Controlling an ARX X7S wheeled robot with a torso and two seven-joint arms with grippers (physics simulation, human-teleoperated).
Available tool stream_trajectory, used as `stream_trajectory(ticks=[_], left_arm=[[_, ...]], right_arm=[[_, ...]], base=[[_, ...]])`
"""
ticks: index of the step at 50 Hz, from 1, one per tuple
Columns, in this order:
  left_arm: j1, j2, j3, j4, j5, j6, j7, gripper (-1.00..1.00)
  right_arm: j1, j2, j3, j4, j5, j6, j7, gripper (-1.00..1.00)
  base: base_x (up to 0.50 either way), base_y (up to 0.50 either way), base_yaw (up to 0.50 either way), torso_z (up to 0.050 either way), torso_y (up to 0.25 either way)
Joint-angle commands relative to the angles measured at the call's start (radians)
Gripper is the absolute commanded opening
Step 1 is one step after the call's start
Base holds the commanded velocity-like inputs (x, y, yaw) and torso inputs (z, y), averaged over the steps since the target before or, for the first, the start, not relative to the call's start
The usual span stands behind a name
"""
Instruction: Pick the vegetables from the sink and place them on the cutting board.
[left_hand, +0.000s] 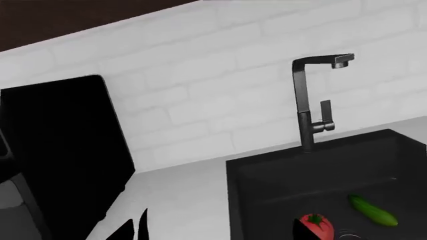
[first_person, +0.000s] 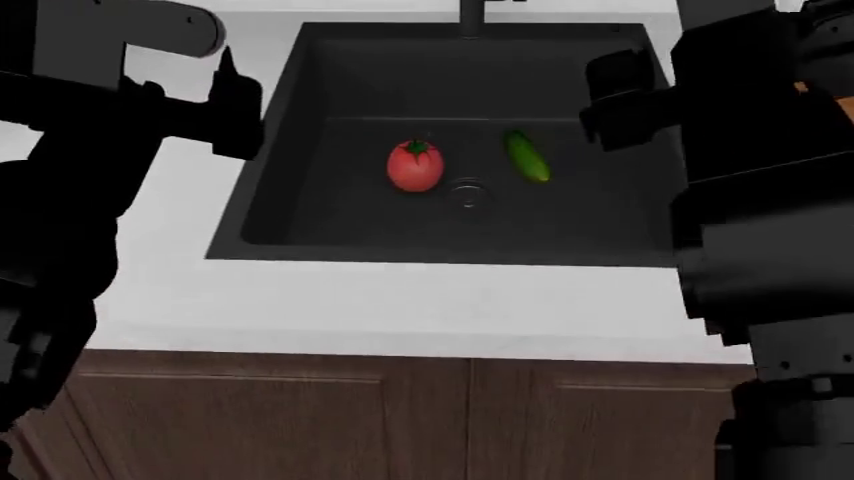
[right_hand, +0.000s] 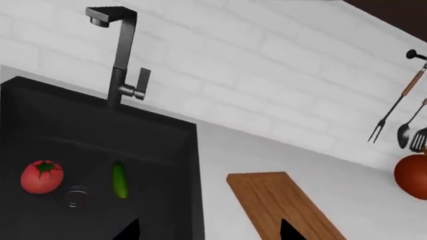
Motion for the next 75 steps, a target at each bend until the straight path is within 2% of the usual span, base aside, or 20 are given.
stream_trajectory(ticks=[1, 4, 9, 12, 31, 40, 43, 44, 46, 53, 61, 68, 75], left_arm=[[-0.118, 0.052, 0.003, -0.443, 0.013, 0.212, 0.024, 1.00], [-0.118, 0.053, 0.017, -0.469, 0.008, 0.238, 0.039, 1.00], [-0.147, 0.060, 0.028, -0.527, -0.005, 0.273, 0.058, 1.00], [-0.139, 0.062, 0.039, -0.483, -0.017, 0.255, 0.071, 1.00], [-0.153, 0.056, 0.058, -0.545, -0.050, 0.316, 0.046, 1.00], [-0.167, 0.060, 0.049, -0.595, -0.079, 0.356, 0.034, 1.00], [-0.154, 0.059, 0.046, -0.595, -0.067, 0.423, -0.021, 1.00], [-0.123, 0.044, 0.054, -0.539, -0.087, 0.454, 0.046, 1.00], [-0.121, 0.045, 0.021, -0.531, -0.122, 0.406, 0.026, 1.00], [-0.126, 0.037, 0.035, -0.549, -0.120, 0.427, 0.028, 1.00], [-0.131, 0.030, 0.032, -0.583, -0.129, 0.447, 0.019, 1.00], [-0.128, 0.023, 0.047, -0.596, -0.124, 0.451, 0.019, 1.00], [-0.111, 0.015, 0.075, -0.556, -0.108, 0.452, 0.018, 1.00]], right_arm=[[0.194, -0.102, -0.078, 0.779, -0.069, -0.411, -0.110, 1.00], [0.255, -0.125, -0.077, 0.912, -0.067, -0.484, -0.121, 1.00], [0.261, -0.129, -0.081, 0.913, -0.069, -0.475, -0.134, 1.00], [0.267, -0.133, -0.092, 0.901, -0.076, -0.472, -0.150, 1.00], [0.170, -0.082, -0.074, 0.583, -0.062, -0.294, -0.127, 1.00], [0.166, -0.084, -0.076, 0.559, -0.056, -0.278, -0.135, 1.00], [0.167, -0.084, -0.081, 0.559, -0.057, -0.279, -0.142, 1.00], [0.165, -0.083, -0.082, 0.555, -0.059, -0.279, -0.142, 1.00], [0.157, -0.080, -0.084, 0.543, -0.059, -0.273, -0.141, 1.00], [0.130, -0.061, -0.067, 0.462, -0.049, -0.242, -0.128, 1.00], [0.130, -0.062, -0.072, 0.474, -0.051, -0.257, -0.128, 1.00], [0.120, -0.056, -0.064, 0.437, -0.045, -0.227, -0.119, 1.00], [0.105, -0.048, -0.056, 0.412, -0.039, -0.220, -0.113, 1.00]], base=[[0.36, -0.02, 0.00, 0.000, 0.000], [0.50, -0.08, 0.00, 0.000, 0.000], [0.50, -0.08, 0.00, 0.000, 0.000], [0.50, -0.08, 0.00, 0.000, 0.000], [0.50, -0.08, 0.00, 0.000, 0.000], [0.50, -0.08, 0.00, 0.000, 0.002], [0.50, -0.08, 0.00, 0.000, 0.000], [0.50, -0.08, 0.00, 0.000, 0.000], [0.50, -0.08, 0.00, 0.000, 0.000], [0.50, -0.08, 0.00, 0.000, 0.001], [0.50, -0.08, 0.00, 0.000, 0.000], [0.02, 0.00, 0.00, 0.000, -0.012], [0.00, 0.00, 0.00, 0.000, -0.250]])
